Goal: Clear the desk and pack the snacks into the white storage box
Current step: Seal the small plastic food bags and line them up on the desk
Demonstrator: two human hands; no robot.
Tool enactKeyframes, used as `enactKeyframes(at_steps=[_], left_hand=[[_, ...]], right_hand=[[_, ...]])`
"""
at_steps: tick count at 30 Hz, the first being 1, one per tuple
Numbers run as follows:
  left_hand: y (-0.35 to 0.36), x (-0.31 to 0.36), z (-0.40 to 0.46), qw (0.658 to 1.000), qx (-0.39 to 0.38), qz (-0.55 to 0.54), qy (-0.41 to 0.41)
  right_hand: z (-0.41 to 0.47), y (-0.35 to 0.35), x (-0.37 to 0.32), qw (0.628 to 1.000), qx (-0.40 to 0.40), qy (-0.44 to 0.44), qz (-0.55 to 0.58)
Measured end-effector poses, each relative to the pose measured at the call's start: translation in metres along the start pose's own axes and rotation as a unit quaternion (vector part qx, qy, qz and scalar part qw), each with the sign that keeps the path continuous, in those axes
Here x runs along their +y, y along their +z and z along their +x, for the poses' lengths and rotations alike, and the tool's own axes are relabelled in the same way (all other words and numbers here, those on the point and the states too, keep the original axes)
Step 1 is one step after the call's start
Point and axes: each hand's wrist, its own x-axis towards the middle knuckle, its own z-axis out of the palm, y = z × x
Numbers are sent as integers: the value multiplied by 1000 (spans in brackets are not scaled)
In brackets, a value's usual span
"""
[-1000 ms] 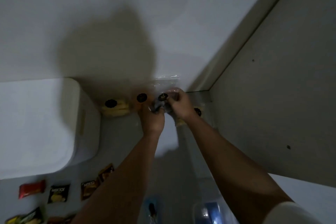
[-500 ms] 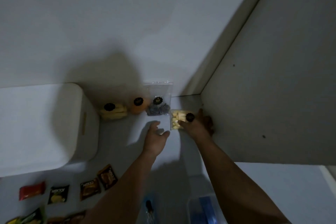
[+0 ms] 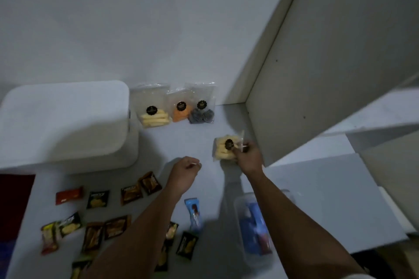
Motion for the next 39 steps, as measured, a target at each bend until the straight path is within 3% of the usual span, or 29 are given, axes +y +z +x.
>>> enactKeyframes(at_steps=[8,16,23,31,35,39], left_hand=[[-35,22,-110,993,-2,-19,112],[-87,20,-204,978,68,-45,191],[-114,21,-255,967,42,-93,232],[-126,23,-287,966,19,-83,243],[-130,24,-289,972,32,-35,231],[-134,23,-285,968,81,82,222]], right_hand=[[-163,10,-64,967,-163,-196,14],[-270,2,-95,926,-299,-183,138],[-316,2,-108,919,-306,-168,184],[-333,5,-109,920,-288,-223,148],[-335,3,-110,925,-267,-246,115],[-331,2,-109,939,-187,-284,55]])
